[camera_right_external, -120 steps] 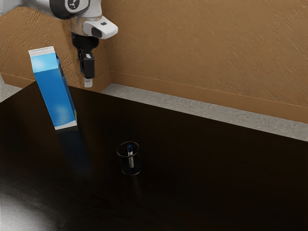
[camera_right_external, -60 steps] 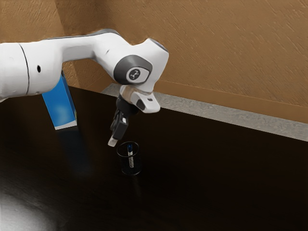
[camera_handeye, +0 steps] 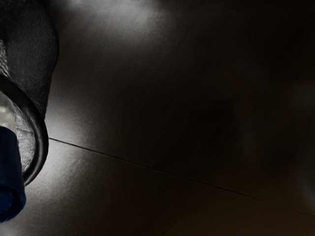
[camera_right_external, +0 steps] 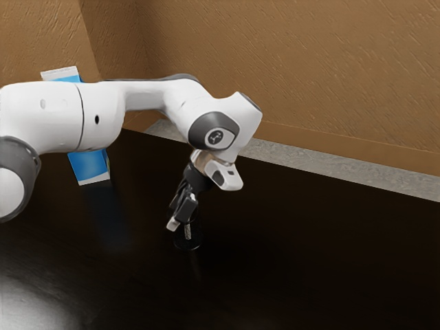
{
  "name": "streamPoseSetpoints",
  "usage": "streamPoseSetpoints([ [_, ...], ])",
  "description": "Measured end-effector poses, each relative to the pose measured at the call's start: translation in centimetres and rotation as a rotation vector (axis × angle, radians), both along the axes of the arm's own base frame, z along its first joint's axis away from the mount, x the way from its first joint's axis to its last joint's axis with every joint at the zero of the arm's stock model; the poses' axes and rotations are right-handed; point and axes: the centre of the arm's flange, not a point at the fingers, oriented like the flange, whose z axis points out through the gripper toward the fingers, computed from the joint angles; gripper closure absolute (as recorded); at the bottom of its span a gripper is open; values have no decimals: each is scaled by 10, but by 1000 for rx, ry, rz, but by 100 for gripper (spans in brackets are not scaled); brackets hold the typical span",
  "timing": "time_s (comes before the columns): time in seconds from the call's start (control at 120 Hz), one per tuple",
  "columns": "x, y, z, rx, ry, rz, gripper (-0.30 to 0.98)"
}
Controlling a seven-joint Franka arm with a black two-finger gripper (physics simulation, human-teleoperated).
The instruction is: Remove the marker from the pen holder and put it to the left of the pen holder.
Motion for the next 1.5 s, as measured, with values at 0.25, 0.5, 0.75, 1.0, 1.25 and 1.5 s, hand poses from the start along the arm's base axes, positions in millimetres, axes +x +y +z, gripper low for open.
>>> streamPoseSetpoints([
  [0.25,27,6,-6,6,-53,20,0],
  [0.5,39,9,-19,-7,-96,46,0],
  [0.75,48,14,-16,-7,-151,88,18],
  [1.0,50,17,-25,3,-158,112,45],
  [1.25,50,19,-4,3,-197,131,67],
  [1.5,35,27,72,23,-272,155,74],
])
